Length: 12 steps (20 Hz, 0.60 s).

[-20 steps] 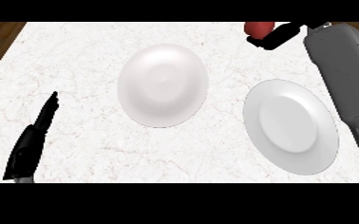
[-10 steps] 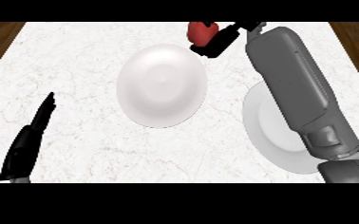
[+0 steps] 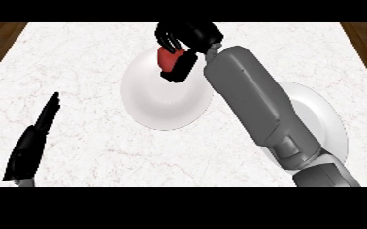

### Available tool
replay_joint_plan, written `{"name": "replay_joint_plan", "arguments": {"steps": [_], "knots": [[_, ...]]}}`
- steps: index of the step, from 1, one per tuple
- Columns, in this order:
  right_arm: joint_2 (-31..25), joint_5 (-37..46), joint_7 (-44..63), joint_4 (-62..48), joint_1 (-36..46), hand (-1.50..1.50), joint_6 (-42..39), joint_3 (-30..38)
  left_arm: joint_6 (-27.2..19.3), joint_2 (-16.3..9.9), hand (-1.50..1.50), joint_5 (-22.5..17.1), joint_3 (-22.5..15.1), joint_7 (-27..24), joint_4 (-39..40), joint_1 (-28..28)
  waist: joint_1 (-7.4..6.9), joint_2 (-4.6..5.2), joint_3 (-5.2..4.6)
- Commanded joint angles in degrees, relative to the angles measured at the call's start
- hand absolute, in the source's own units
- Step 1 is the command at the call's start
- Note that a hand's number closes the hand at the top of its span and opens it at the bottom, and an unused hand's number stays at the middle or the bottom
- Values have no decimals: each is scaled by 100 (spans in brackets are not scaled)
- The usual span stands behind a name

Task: Pick the bell pepper from the plate and place it in the plate

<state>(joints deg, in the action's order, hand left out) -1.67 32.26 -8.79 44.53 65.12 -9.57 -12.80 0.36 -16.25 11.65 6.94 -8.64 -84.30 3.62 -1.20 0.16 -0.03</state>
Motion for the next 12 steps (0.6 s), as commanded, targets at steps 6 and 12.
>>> {"name": "replay_joint_plan", "arguments": {"steps": [6, 12], "knots": [[164, -1353, 353, -938, -210, 150, 526, -641, 44, 43, 0, 132, -122, 158, -7, -314, -251, 70, -1], [166, -1993, 655, -1414, 91, -150, 1065, -1459, 201, -24, 0, 46, -56, 332, -358, -104, -267, 48, 3]]}}
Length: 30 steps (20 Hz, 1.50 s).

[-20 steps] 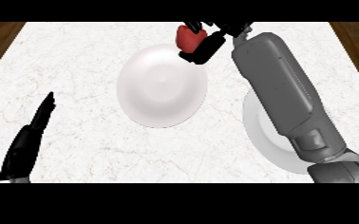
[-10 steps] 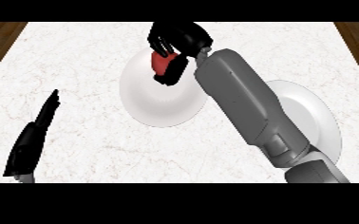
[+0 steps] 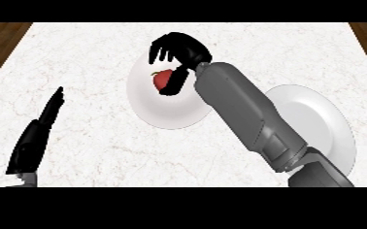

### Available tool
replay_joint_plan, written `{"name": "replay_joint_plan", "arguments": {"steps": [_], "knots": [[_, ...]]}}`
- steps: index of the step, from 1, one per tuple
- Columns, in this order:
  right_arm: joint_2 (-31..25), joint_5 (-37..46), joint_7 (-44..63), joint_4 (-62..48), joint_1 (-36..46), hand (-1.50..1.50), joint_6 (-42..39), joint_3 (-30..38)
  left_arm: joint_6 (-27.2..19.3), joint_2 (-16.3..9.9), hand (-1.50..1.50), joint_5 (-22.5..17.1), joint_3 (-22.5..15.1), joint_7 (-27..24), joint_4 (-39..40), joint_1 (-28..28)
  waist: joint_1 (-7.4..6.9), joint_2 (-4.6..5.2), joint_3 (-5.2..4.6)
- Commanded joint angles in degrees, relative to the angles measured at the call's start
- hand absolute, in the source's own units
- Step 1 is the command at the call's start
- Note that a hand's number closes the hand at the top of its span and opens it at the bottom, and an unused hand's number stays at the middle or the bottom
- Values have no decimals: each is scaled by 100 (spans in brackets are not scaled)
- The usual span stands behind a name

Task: Pick the bell pepper from the plate and place it in the plate

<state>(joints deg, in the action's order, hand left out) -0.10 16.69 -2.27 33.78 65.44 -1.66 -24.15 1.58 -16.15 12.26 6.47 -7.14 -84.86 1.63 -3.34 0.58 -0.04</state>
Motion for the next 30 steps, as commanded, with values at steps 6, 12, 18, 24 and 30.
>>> {"name": "replay_joint_plan", "arguments": {"steps": [6, 12, 18, 24, 30], "knots": [[9, -1359, -545, -36, -173, -150, 945, -11, 124, 23, 0, -8, -46, 70, -132, 74, -17, 11, 6], [-129, -1776, -427, -260, 149, -150, 1354, 1113, -44, 64, 0, -13, 101, 229, -373, 215, 182, -39, 9], [-768, -2509, -1577, -718, -302, -150, 365, 1989, 6, 22, 0, 30, 110, 48, -369, 357, 159, 0, 11], [-1658, -2577, -2580, -1497, -274, -150, -794, 2349, 62, 69, 0, 5, 96, -118, -55, 56, 85, 69, 10], [-2216, -2409, -3255, -2049, -104, -150, -1270, 2448, -61, 236, 0, 159, -61, -98, -89, 51, -55, 122, 15]]}}
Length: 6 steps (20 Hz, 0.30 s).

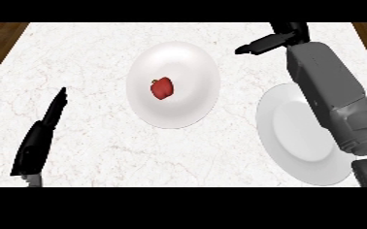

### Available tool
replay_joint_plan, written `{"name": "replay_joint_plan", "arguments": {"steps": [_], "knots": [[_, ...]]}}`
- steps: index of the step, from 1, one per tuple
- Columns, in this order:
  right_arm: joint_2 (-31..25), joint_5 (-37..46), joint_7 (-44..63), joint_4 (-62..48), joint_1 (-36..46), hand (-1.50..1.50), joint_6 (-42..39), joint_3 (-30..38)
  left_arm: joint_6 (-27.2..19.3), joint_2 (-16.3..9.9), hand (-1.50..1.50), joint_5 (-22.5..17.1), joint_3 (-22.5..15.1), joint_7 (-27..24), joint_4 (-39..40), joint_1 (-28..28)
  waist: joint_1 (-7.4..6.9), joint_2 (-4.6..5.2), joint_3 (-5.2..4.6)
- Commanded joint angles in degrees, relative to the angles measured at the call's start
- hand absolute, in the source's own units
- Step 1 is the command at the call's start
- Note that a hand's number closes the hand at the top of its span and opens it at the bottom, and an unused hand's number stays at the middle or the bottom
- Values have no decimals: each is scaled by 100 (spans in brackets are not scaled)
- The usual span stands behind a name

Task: Pick the bell pepper from the plate and place it in the plate

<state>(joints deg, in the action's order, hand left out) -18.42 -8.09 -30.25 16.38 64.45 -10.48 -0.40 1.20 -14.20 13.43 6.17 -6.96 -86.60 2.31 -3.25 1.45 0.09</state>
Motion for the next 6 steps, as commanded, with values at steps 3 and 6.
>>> {"name": "replay_joint_plan", "arguments": {"steps": [3, 6], "knots": [[-460, 149, -430, -549, 133, -150, -471, 85, 173, -168, 0, -39, 63, -28, -159, 92, -72, -1, 3], [-754, 180, -763, -712, -106, -150, -762, 114, 47, -11, 0, 65, -61, 71, -188, 22, -110, 30, 10]]}}
